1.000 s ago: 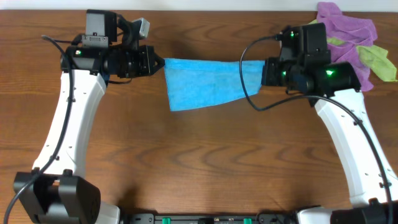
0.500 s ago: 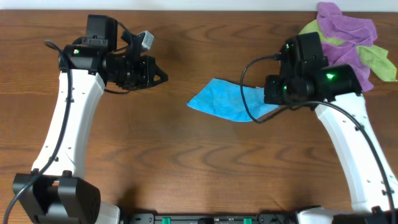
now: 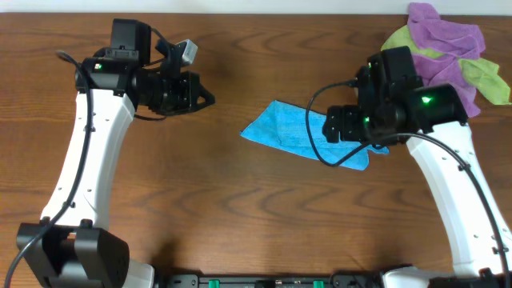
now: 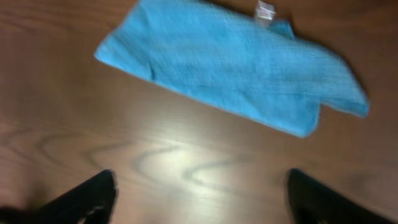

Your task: Fold the cloth

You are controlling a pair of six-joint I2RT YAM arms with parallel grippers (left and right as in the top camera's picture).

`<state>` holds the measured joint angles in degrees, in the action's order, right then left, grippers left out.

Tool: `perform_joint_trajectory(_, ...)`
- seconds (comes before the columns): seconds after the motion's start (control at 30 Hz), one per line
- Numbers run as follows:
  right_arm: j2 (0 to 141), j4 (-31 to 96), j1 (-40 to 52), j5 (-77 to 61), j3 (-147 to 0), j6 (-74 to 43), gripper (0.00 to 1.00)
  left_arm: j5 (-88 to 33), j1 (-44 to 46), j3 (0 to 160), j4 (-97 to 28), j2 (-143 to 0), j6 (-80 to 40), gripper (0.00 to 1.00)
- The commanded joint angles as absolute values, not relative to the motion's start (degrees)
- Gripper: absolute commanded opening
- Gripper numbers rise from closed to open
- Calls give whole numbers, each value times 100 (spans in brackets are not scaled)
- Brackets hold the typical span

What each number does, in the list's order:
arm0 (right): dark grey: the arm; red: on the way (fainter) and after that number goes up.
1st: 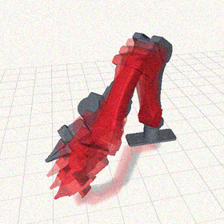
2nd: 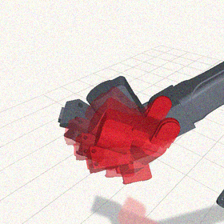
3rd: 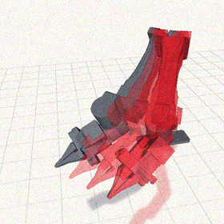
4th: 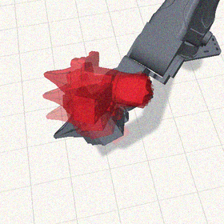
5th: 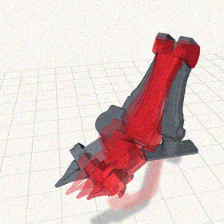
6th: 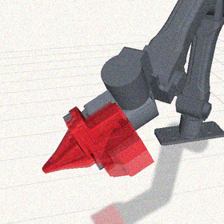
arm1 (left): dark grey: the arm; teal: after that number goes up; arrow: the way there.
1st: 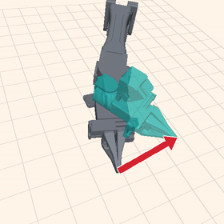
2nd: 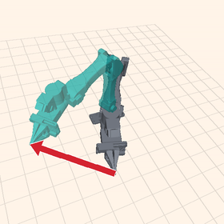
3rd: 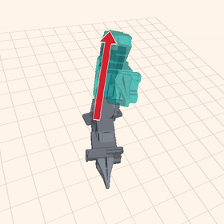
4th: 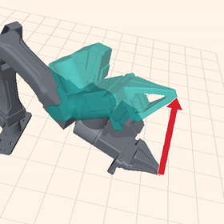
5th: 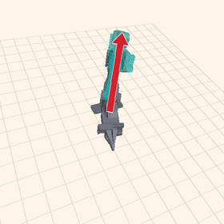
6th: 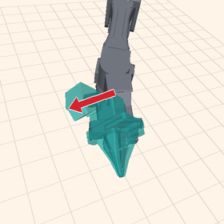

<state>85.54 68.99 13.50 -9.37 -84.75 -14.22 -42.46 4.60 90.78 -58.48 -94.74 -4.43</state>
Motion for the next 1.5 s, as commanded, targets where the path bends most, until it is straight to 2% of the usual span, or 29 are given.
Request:
perform_joint_trajectory(0.0, 8501, 6488, 1693, -1004, -8527, -1208, 74, -3592, 456, 9190, -5828, -9349, -281, 6)
perform_joint_trajectory(0.13, 8862, 5607, 2176, -652, -8381, -993, 65, -3258, 456, 9190, -5760, -9349, -255, 7)
perform_joint_trajectory(0.23, 9376, 5339, 2432, -355, -8374, -851, 62, -3256, 456, 9190, -5732, -9349, -252, 15)
perform_joint_trajectory(0.27, 9596, 5312, 2491, -272, -8374, -799, 59, -3256, 454, 9188, -5717, -9349, -252, 23)
perform_joint_trajectory(0.3, 9817, 5312, 2530, -145, -8374, -762, 57, -3256, 451, 9188, -5710, -9349, -252, 39)
perform_joint_trajectory(0.4, 10431, 5317, 2582, 263, -8374, -762, 56, -3253, 451, 9188, -5710, -9349, -248, 98)
perform_joint_trajectory(0.5, 10838, 5286, 2587, 580, -8374, -757, 60, -3249, 451, 9188, -5712, -9349, -73, 96)
perform_joint_trajectory(0.63, 11039, 5118, 2604, 668, -8377, -510, 59, -3188, 451, 9188, -5710, -9358, 5, 95)
perform_joint_trajectory(0.93, 11061, 4864, 2976, 663, -8374, -10, 57, -1964, 268, 9111, -5745, -9367, -174, 95)
perform_joint_trajectory(1.23, 11076, 4762, 3387, 816, -8261, 128, 57, -3208, -930, 8801, -6114, -9367, 180, 95)
perform_joint_trajectory(1.47, 11120, 4447, 3400, 814, -7852, 187, 57, -3201, -1046, 8462, -6090, -9367, 283, 95)
